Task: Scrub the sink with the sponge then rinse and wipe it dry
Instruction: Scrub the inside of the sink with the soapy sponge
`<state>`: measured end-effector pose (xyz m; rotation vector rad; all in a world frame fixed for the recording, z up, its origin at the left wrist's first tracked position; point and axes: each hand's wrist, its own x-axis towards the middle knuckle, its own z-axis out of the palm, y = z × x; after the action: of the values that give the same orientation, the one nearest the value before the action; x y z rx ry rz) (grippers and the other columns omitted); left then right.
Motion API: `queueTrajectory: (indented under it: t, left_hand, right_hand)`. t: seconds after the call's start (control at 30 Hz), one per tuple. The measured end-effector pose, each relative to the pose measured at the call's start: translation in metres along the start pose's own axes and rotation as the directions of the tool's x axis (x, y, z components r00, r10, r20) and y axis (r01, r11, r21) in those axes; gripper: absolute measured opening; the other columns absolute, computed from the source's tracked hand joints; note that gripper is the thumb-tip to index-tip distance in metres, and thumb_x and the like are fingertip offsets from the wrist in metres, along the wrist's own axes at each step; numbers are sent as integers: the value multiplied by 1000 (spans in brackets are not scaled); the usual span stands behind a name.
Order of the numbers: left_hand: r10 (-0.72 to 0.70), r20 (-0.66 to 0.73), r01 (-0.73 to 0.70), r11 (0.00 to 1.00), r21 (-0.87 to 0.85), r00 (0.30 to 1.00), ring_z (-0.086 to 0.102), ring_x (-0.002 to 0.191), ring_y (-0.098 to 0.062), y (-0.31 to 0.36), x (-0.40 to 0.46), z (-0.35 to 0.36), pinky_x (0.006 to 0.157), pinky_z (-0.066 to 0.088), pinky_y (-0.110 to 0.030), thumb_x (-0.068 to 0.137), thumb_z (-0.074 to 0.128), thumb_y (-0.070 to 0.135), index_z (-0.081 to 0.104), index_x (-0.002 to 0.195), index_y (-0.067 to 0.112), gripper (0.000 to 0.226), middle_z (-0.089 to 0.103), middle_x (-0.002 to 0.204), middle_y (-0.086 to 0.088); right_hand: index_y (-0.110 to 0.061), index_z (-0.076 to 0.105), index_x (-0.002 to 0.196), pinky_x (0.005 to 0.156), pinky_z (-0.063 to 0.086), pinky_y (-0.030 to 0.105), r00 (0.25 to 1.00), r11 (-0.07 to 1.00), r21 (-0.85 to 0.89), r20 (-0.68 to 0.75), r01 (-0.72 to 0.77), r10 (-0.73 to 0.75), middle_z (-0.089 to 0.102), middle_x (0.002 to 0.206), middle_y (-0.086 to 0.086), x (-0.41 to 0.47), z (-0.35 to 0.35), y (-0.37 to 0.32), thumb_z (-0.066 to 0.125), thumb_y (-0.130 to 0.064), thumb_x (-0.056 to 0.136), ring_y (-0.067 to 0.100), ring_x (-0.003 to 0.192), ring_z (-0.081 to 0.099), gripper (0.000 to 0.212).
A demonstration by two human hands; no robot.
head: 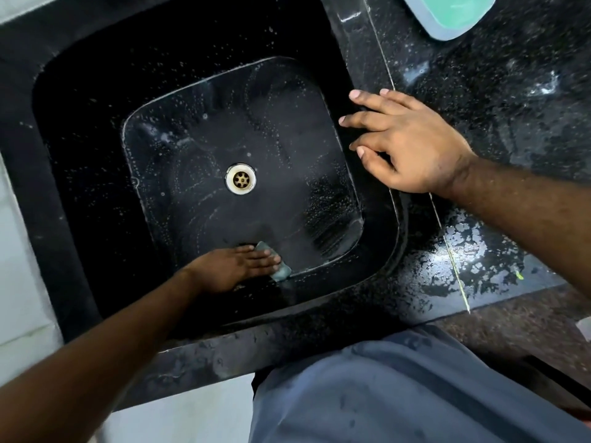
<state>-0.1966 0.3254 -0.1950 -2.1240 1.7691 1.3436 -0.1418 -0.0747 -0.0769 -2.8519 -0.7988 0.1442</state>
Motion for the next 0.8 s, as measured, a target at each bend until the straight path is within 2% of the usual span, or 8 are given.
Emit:
queueTrajectory:
  t: [0.13,0.27,0.33,0.43,0.53,0.63,0.73,0.8]
  left_hand:
    - [-78,-108,77,997,-16,991,-3,153,-9,7,22,-10,126,7,-34,99,22,22,-3,158,33,64,-7,165,13]
    - [-263,-287,240,964,-115,921,0,154,-11,37,83,-49,123,1,-30,101,30,15,2,160,26,66,-3,167,8]
    - [-323,-306,288,945,-154,896,-2,154,-11,46,103,-61,122,-1,-29,101,33,12,1,160,25,68,-4,167,7]
    - [-278,-296,252,960,-126,914,0,154,-12,39,86,-44,125,3,-31,101,33,21,2,160,27,67,-5,166,9]
    - [-208,-232,189,977,-103,950,-2,152,-9,8,23,-7,125,3,-31,97,10,42,-2,157,33,62,-4,164,12]
    - [-292,-131,287,956,-59,947,-14,150,-1,-26,-40,27,125,13,-38,99,8,49,-16,152,42,59,-7,165,13]
    - [-303,-44,304,953,-2,952,-33,143,1,-33,-45,29,126,5,-39,101,1,55,-32,145,43,57,-21,161,12]
    - [-244,-44,245,969,21,969,-23,149,-10,-23,-20,10,125,-1,-38,100,0,54,-25,151,35,59,-24,160,11]
  right_hand:
    - [-19,75,102,121,19,42,1000,1000,1,0,1,-1,53,143,-6,2,-1,-2,35,-36,100,18,149,23,44]
    - [-18,75,102,120,20,43,1000,1000,-7,-9,8,-8,54,143,-5,1,-1,-2,35,-36,99,18,149,23,44]
    - [-19,75,102,121,20,43,1000,1000,-12,-1,6,-6,54,143,-5,1,-1,-3,36,-36,99,19,149,23,44]
    - [-19,76,102,121,19,42,1000,1000,-7,2,14,-14,55,142,-5,1,-1,-3,37,-37,99,19,149,24,43]
    - [-20,76,102,121,19,43,1000,1000,-1,-5,16,-16,56,141,-6,0,-1,-1,36,-37,99,19,149,24,43]
    - [-19,76,102,121,19,42,1000,1000,-5,-4,16,-16,55,141,-6,0,-1,0,36,-37,99,19,149,24,44]
    - [-19,76,101,121,19,42,1000,1000,6,-9,12,-12,56,141,-6,1,0,-1,36,-36,99,19,149,24,44]
    - [-19,76,101,121,20,43,1000,1000,15,-8,7,-7,56,141,-6,2,-1,-2,36,-37,99,19,149,25,44]
